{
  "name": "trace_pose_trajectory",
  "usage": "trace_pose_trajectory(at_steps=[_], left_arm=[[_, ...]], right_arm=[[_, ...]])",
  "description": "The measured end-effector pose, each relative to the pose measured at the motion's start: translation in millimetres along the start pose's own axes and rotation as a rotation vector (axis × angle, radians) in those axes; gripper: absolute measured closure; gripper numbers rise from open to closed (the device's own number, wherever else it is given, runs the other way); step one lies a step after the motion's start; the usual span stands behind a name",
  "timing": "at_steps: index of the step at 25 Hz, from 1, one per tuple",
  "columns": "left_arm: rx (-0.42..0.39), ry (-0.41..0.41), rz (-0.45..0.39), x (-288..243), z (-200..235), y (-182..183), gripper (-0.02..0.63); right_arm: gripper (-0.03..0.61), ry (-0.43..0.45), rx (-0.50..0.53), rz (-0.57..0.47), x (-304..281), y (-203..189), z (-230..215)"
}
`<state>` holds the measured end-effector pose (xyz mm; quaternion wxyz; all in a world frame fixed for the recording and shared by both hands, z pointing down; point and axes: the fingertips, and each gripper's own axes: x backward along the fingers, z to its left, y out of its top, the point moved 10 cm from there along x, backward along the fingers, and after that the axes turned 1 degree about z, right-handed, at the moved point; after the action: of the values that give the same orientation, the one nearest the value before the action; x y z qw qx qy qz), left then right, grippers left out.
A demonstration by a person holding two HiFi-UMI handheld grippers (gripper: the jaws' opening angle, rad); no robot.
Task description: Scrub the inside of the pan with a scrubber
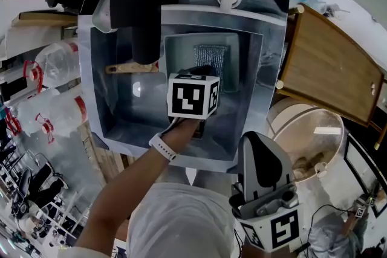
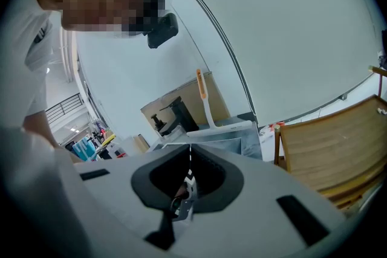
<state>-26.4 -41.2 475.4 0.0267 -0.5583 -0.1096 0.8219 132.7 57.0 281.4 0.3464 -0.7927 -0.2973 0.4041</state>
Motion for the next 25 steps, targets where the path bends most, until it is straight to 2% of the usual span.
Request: trace_pose_trajectory(at_steps=[9,14,21,25], left_arm=[[-0.005,0.081,0.0,27.8,49.9,-9.0,0.606],[0.011,0.084,-0.001,26.5,52.0,-8.3,0.606],[-0.021,0.031,-0.006,9.6,25.4,2.8,0.606],[-0.008,-0.048,-0.017,-0.9,6.2,9.4,0.606]], right_arm=[[0.571,0.013,0.001,-0.001,-0.8,-0.7,6.0],[0.572,0.016,0.003,0.002,0.9,-2.2,6.6],[0.572,0.005,0.001,0.004,4.8,-4.2,4.2],[0.571,-0.006,0.001,0.0,7.3,-2.1,2.0]])
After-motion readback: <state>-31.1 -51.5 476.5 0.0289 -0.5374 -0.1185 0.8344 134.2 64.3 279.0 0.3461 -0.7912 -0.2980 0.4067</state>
